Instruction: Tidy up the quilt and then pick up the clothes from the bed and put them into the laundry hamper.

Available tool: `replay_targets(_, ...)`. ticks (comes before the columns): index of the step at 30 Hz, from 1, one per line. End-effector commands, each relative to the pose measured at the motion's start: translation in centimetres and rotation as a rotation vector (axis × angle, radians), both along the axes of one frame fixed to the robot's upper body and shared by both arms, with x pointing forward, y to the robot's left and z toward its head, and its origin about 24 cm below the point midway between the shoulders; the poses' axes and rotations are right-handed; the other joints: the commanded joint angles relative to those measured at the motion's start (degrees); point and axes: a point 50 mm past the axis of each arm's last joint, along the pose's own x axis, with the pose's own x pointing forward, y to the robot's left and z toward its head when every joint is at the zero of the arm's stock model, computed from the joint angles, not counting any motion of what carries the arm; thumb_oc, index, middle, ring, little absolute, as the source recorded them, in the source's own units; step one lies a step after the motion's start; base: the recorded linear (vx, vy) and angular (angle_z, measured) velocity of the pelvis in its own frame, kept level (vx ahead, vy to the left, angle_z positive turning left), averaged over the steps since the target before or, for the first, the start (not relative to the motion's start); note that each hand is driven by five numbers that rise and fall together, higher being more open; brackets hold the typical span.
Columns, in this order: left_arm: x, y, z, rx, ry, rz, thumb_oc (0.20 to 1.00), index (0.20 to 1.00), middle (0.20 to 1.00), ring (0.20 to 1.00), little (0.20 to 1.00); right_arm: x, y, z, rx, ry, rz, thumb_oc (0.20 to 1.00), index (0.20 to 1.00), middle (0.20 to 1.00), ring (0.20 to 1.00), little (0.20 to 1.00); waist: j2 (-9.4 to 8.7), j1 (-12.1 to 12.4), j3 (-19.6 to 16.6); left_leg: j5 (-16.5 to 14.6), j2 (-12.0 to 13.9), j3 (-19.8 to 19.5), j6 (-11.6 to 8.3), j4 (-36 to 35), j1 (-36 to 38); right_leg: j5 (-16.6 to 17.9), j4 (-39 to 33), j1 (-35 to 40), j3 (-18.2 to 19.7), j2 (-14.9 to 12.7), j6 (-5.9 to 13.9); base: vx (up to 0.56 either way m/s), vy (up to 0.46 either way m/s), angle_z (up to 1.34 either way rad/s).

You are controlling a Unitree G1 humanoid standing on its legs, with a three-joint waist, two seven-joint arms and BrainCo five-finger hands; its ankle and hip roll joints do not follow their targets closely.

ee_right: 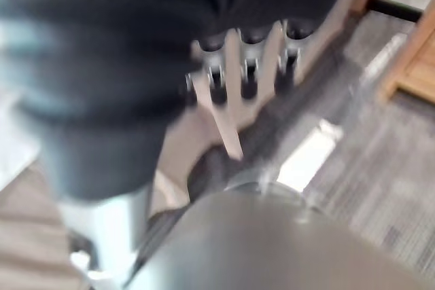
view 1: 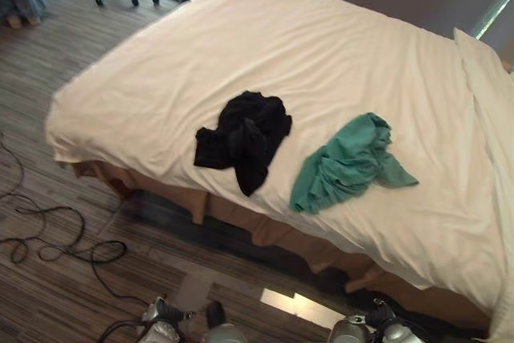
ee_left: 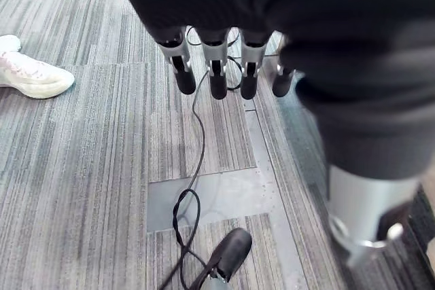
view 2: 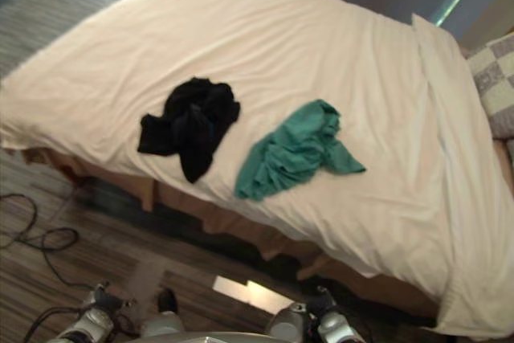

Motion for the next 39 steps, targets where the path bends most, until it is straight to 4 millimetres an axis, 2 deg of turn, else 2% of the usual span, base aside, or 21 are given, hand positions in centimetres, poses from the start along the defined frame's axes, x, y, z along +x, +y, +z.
replay_targets(1,1.0,-1.2,-0.1,-0.009,0.020,-0.083,1.000,1.000,1.000,1.000,1.000,0.6,-2.2,0.5,-0.071,0.000,0.000,1.000,1.000,1.000,1.000,1.000,-0.92,-3.0,3.3,-11.8,-4.3,2.5,-8.19,4.3,4.4,-2.0,-12.3,-0.1,-5.6,4.6,0.67,0.21,0.177,0.68)
replay_targets(2,1.0,-1.2,-0.1,-0.009,0.020,-0.083,1.000,1.000,1.000,1.000,1.000,0.6,-2.2,0.5,-0.071,0.000,0.000,1.000,1.000,1.000,1.000,1.000,-0.90,-3.0,3.3,-11.8,-4.3,2.5,-8.19,4.3,4.4,-2.0,-12.4,0.0,-5.6,4.7,0.66,0.41,0.334,0.84)
replay_targets(3,0.8,-2.0,-0.4,-0.030,0.009,-0.112,1.000,1.000,1.000,1.000,1.000,0.6,-2.7,0.7,-0.082,-0.006,0.012,1.000,1.000,1.000,1.000,1.000,-0.01,-4.0,2.9,-16.8,-5.2,3.1,-8.45,15.5,3.5,-4.5,-17.1,3.3,-5.0,4.7,-3.23,0.28,0.193,0.81)
replay_targets(6,1.3,-2.4,-0.4,-0.048,-0.028,-0.061,1.000,1.000,1.000,1.000,1.000,0.1,-3.7,0.7,-0.106,0.016,-0.034,1.000,1.000,1.000,1.000,1.000,-0.02,-2.6,5.0,-10.8,-1.6,-1.4,-13.26,38.8,-6.7,-3.9,-21.5,7.6,-1.6,6.4,-6.03,0.10,0.148,0.31)
replay_targets(8,1.7,-2.7,-0.3,-0.057,-0.047,-0.047,1.000,1.000,1.000,1.000,1.000,0.0,-4.1,0.7,-0.110,0.014,-0.067,1.000,1.000,1.000,1.000,1.000,-0.85,-3.2,5.0,-10.6,-2.0,-2.0,-12.19,36.3,-7.9,-2.4,-22.9,7.2,-1.4,5.2,-5.09,-0.03,0.266,-0.76)
replay_targets(10,2.3,-3.6,-0.2,-0.085,-0.084,-0.037,1.000,1.000,1.000,1.000,1.000,0.1,-4.4,0.8,-0.112,0.009,-0.106,1.000,1.000,1.000,1.000,1.000,0.48,-4.0,3.9,-13.2,-1.6,-6.5,-10.51,22.4,-6.0,-1.2,-24.7,6.5,3.9,4.4,-1.82,0.12,0.569,-1.66)
replay_targets(12,1.6,-3.8,-0.5,-0.061,-0.055,-0.061,1.000,1.000,1.000,1.000,1.000,-0.1,-4.7,0.8,-0.134,0.025,-0.071,1.000,1.000,1.000,1.000,1.000,1.63,-2.9,3.1,-10.5,-1.5,-15.8,-10.14,8.6,-2.2,-2.0,-22.5,6.1,10.6,4.9,-0.51,0.18,0.540,-2.50)
replay_targets(14,1.7,-3.7,-0.5,-0.061,-0.055,-0.061,1.000,1.000,1.000,1.000,1.000,0.0,-4.6,0.8,-0.133,0.024,-0.071,1.000,1.000,1.000,1.000,1.000,1.58,-2.9,3.0,-10.3,-1.6,-15.8,-10.11,8.5,-2.4,-1.9,-22.5,6.0,10.6,4.8,-0.50,0.08,0.260,-1.45)
replay_targets(15,3.0,-4.6,-0.2,-0.076,-0.082,-0.125,1.000,1.000,1.000,1.000,1.000,-0.6,-4.2,0.6,-0.111,0.028,-0.081,1.000,1.000,1.000,1.000,1.000,1.92,-4.9,2.7,-8.9,-0.7,-13.0,-10.53,4.9,-0.5,-1.3,-20.4,4.8,11.5,3.7,0.42,0.00,0.571,-1.77)
replay_targets(16,4.4,-4.5,0.5,-0.062,-0.121,-0.167,1.000,1.000,1.000,1.000,1.000,1.5,-2.6,1.0,-0.079,-0.040,-0.034,1.000,1.000,1.000,1.000,1.000,0.34,-5.4,2.7,-8.6,-2.8,-8.7,-9.15,0.8,2.9,1.8,-17.7,0.7,14.4,2.5,3.07,-0.04,0.636,-1.38)
replay_targets(17,4.6,-4.5,0.6,-0.062,-0.128,-0.174,1.000,1.000,1.000,1.000,1.000,2.2,-1.9,1.2,-0.075,-0.058,0.011,1.000,1.000,1.000,1.000,1.000,0.24,-4.9,3.1,-9.0,-3.1,-7.5,-8.69,0.5,3.8,1.9,-16.9,-0.1,14.6,2.4,3.55,-0.12,0.495,-1.61)
replay_targets(21,5.1,-4.3,0.9,-0.049,-0.146,-0.196,1.000,1.000,1.000,1.000,1.000,3.5,-0.1,1.7,-0.091,-0.105,0.197,1.000,1.000,1.000,1.000,1.000,0.11,-4.0,3.1,-9.7,-4.3,-6.3,-7.46,1.0,4.3,0.1,-15.0,0.9,13.4,3.8,2.32,-0.02,0.126,-0.99)
replay_targets(29,1.3,-3.7,-0.6,-0.042,-0.056,-0.080,1.000,1.000,1.000,1.000,1.000,1.4,-1.0,0.7,-0.129,-0.002,0.199,1.000,1.000,1.000,1.000,1.000,-0.04,-1.7,0.8,-10.0,-6.0,-7.4,-7.10,1.7,3.2,0.8,-21.6,6.1,11.7,2.0,1.60,0.04,-0.002,0.15)
replay_targets(30,-1.2,-2.3,-1.1,-0.026,-0.003,0.047,1.000,1.000,1.000,1.000,1.000,0.3,-2.9,0.5,-0.157,0.033,0.103,1.000,1.000,1.000,1.000,1.000,-0.08,-1.1,0.3,-9.6,-6.0,-8.0,-7.32,1.1,3.5,0.6,-22.1,7.1,10.9,1.7,1.60,0.05,-0.022,0.13)
replay_targets(31,-1.2,-2.3,-1.1,-0.026,-0.002,0.047,1.000,1.000,1.000,1.000,1.000,0.3,-2.9,0.5,-0.157,0.033,0.103,1.000,1.000,1.000,1.000,1.000,-0.08,-1.2,0.4,-9.6,-6.0,-8.1,-7.33,1.1,3.5,0.6,-22.2,7.2,10.8,1.7,1.60,0.08,-0.048,0.20)
replay_targets(32,-4.1,-0.4,-1.3,0.006,0.049,0.203,1.000,1.000,1.000,1.000,1.000,-0.9,-4.9,0.6,-0.187,0.064,-0.008,1.000,1.000,1.000,1.000,1.000,-0.11,-0.7,0.0,-9.3,-6.0,-8.4,-7.64,0.5,3.8,0.4,-22.3,8.0,10.0,1.4,1.73,0.03,-0.027,0.25)
replay_targets(33,-4.1,-0.4,-1.3,0.006,0.049,0.203,1.000,1.000,1.000,1.000,1.000,-1.0,-4.9,0.6,-0.187,0.064,-0.008,1.000,1.000,1.000,1.000,1.000,-0.11,-0.7,0.0,-9.3,-6.0,-8.4,-7.64,0.5,3.8,0.4,-22.3,8.1,10.0,1.4,1.73,0.07,-0.055,0.26)
replay_targets(34,-7.6,2.5,-0.8,0.061,0.090,0.394,1.000,1.000,1.000,1.000,1.000,-1.6,-8.0,1.5,-0.232,0.039,-0.143,1.000,1.000,1.000,1.000,1.000,-0.02,-0.3,-0.3,-9.2,-5.8,-8.8,-8.05,0.1,4.0,0.3,-22.5,8.8,9.2,1.1,1.92,0.04,-0.028,0.23)
replay_targets(35,-7.6,2.5,-0.8,0.061,0.091,0.395,1.000,1.000,1.000,1.000,1.000,-1.6,-8.0,1.5,-0.232,0.040,-0.143,1.000,1.000,1.000,1.000,1.000,-0.02,-0.4,-0.3,-9.2,-5.8,-8.8,-8.05,0.1,4.0,0.3,-22.5,8.9,9.1,1.1,1.92,0.06,-0.035,0.17)
replay_targets(37,-9.8,5.3,0.3,0.121,0.080,0.518,1.000,1.000,1.000,1.000,1.000,-1.2,-10.9,3.2,-0.288,-0.047,-0.222,1.000,1.000,1.000,1.000,1.000,0.16,-0.3,-0.5,-9.2,-5.6,-9.0,-8.38,0.1,4.3,0.3,-22.6,9.5,8.6,0.9,2.04,0.06,-0.019,0.18)
replay_targets(39,-7.6,9.9,3.6,0.227,-0.171,0.604,1.000,1.000,1.000,1.000,1.000,1.4,-14.6,8.2,-0.415,-0.308,-0.175,1.000,1.000,1.000,1.000,1.000,0.63,-0.2,-0.2,-9.3,-5.3,-9.1,-8.84,0.1,4.9,0.2,-22.9,10.6,7.8,0.7,2.32,0.05,-0.010,0.09)
